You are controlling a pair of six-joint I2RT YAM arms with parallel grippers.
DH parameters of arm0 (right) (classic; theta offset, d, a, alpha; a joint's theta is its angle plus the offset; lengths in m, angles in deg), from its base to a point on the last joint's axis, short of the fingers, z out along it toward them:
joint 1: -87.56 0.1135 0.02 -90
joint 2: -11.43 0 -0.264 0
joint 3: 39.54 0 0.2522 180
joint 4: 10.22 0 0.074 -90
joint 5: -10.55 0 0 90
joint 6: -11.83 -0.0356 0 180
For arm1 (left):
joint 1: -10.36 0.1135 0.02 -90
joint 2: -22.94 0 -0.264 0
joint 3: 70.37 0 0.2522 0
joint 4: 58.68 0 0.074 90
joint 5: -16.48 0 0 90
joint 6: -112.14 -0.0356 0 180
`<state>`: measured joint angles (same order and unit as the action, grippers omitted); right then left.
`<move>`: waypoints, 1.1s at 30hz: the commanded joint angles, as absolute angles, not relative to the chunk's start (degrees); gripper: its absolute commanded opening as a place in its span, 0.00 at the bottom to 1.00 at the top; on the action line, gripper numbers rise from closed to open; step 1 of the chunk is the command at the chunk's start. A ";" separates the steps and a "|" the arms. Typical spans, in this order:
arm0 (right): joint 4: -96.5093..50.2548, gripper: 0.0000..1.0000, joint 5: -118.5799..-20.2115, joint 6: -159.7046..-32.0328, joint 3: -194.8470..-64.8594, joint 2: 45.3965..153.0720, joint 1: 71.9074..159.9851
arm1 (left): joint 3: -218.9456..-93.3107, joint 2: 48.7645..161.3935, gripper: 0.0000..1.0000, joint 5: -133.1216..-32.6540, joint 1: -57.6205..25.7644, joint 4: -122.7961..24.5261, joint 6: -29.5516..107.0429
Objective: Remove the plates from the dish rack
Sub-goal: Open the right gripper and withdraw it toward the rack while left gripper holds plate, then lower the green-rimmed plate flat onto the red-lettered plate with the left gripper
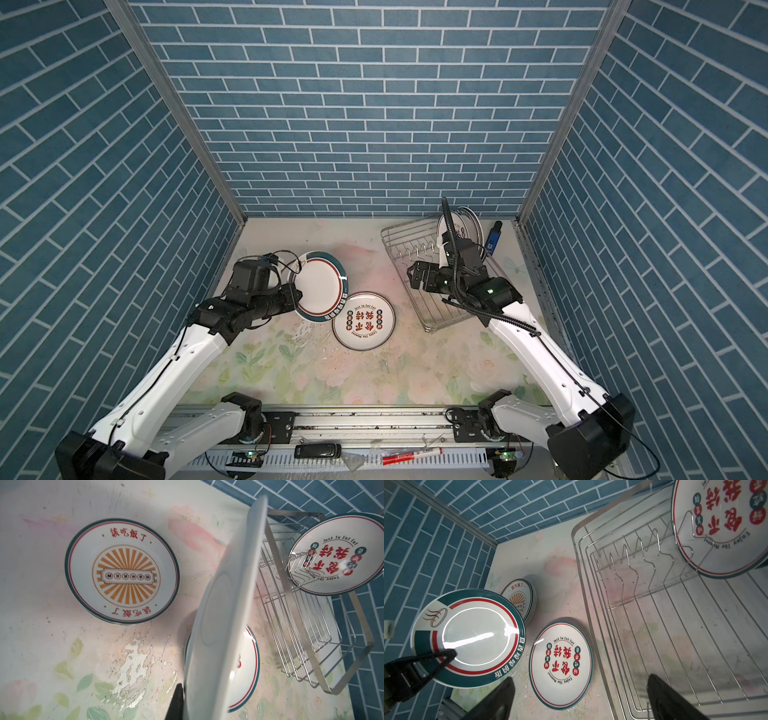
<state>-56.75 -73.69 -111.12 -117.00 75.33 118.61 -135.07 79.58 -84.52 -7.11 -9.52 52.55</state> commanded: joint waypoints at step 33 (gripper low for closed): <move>-66.13 0.99 -69.50 -106.76 -109.64 67.18 113.81 | -113.24 93.01 0.03 -107.18 -11.48 -51.32 72.32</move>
